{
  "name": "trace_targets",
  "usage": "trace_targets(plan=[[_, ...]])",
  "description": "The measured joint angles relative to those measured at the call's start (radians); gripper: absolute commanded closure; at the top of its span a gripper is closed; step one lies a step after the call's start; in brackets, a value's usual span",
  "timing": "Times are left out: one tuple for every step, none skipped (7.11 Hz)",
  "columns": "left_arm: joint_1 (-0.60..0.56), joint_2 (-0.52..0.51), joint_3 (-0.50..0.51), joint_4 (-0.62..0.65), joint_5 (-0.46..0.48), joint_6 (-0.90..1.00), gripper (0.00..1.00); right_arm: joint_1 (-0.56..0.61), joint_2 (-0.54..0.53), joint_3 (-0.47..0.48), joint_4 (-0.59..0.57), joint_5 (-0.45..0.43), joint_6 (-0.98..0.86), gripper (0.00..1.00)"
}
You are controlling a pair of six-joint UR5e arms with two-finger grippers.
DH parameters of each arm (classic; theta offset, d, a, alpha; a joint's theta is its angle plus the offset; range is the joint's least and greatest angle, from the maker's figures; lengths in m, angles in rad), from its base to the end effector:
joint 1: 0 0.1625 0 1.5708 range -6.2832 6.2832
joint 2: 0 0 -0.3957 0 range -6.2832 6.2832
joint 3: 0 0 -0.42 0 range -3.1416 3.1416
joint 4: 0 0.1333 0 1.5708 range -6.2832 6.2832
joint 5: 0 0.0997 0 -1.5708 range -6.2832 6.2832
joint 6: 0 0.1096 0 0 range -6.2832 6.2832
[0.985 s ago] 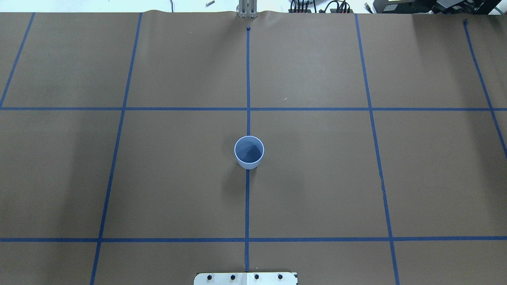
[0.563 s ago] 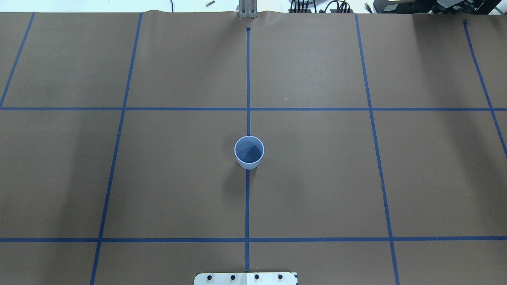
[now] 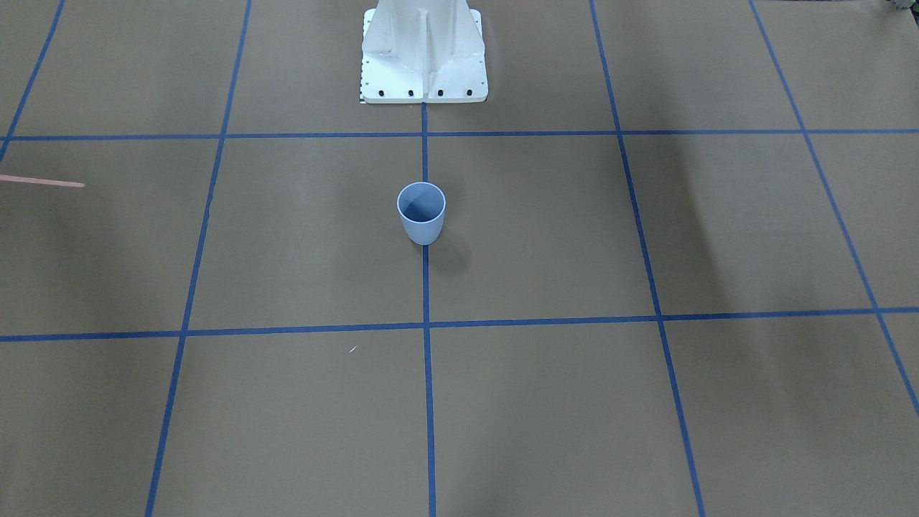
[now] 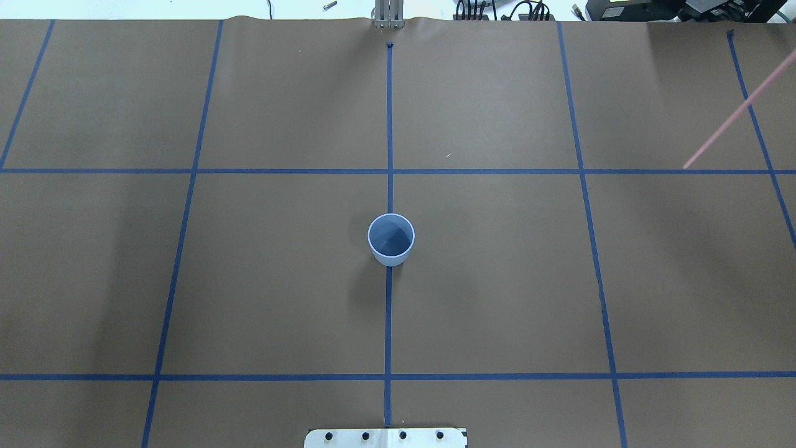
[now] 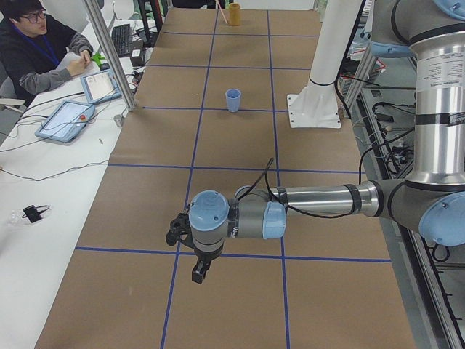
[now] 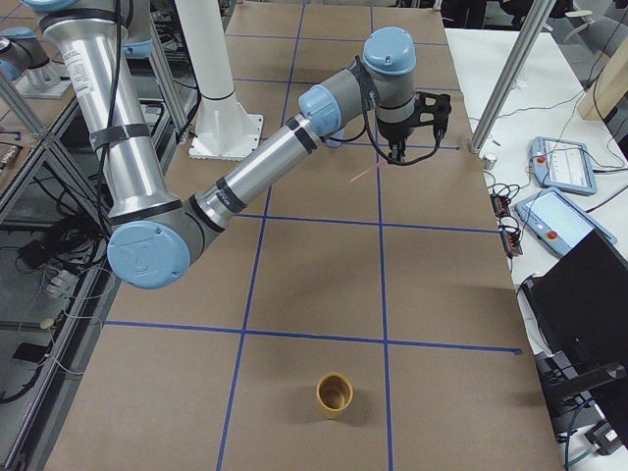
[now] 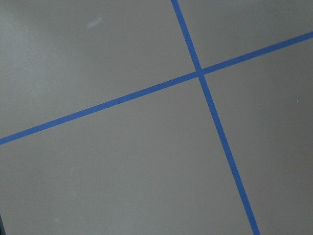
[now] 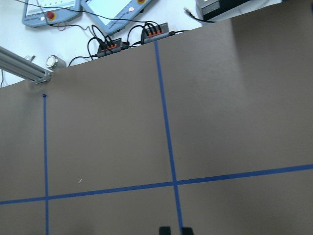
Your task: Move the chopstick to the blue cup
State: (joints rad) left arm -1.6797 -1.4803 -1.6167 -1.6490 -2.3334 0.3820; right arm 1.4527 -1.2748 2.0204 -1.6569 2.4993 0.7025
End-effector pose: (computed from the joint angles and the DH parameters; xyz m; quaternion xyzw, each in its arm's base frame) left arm -0.1101 -0.4770 0.6512 0.1055 0.3571 0.1325 0.9186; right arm -0.0188 -0.5446 0.2469 0.0965 -0.5040 0.1049 0.8519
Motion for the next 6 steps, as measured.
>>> trace_targets(plan=[[0.0,0.0,0.0,0.0,0.0,0.0,0.01,-0.087,0.021,0.014,0.076,-0.035,0.024,1.0],[0.0,0.001,0.0,0.0,0.0,0.0,0.01,-0.176,0.051,0.021,0.119,-0.077,0.032,1.0],[0.0,0.0,-0.001,0.0,0.0,0.0,0.01,-0.269,0.078,0.024,0.135,-0.142,0.034,1.0],[0.001,0.0,-0.005,0.002,-0.001,-0.003,0.01,-0.376,0.105,0.025,0.139,-0.237,0.035,1.0],[0.001,0.004,-0.017,0.007,-0.015,-0.014,0.01,-0.471,0.129,0.025,0.138,-0.327,0.036,1.0],[0.001,0.014,-0.039,0.011,-0.046,-0.069,0.01,-0.534,0.141,0.025,0.135,-0.379,0.037,1.0]])
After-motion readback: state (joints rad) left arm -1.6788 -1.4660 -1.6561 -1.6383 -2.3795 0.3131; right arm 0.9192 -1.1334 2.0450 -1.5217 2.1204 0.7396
